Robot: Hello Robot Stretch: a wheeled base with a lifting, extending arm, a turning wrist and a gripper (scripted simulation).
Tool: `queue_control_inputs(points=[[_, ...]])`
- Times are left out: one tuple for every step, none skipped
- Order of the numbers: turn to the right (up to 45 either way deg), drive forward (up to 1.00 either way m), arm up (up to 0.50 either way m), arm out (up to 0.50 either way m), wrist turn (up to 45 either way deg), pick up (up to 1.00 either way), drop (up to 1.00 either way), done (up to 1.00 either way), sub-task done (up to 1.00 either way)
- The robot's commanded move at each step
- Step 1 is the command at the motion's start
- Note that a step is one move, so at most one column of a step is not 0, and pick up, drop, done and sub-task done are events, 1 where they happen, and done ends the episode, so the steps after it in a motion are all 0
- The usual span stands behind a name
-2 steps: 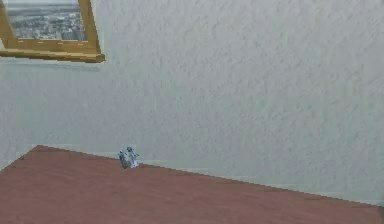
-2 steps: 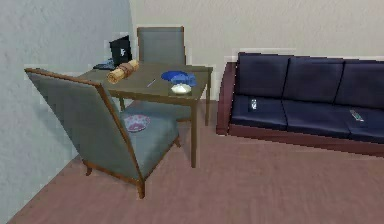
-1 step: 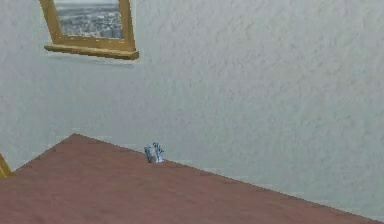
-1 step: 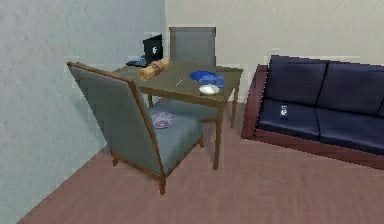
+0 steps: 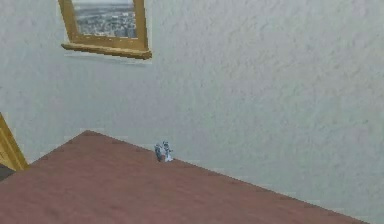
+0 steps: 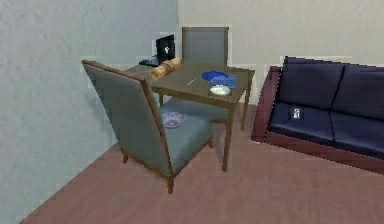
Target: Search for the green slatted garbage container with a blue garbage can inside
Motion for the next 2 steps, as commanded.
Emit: queue_control_inputs(points=[[0.0, 0.80, 0.00, 0.00, 0.0, 0.00, 0.00, 0.00, 0.00], [-45.0, 0.00, 0.00, 0.00, 0.0, 0.00, 0.00, 0.00, 0.00]])
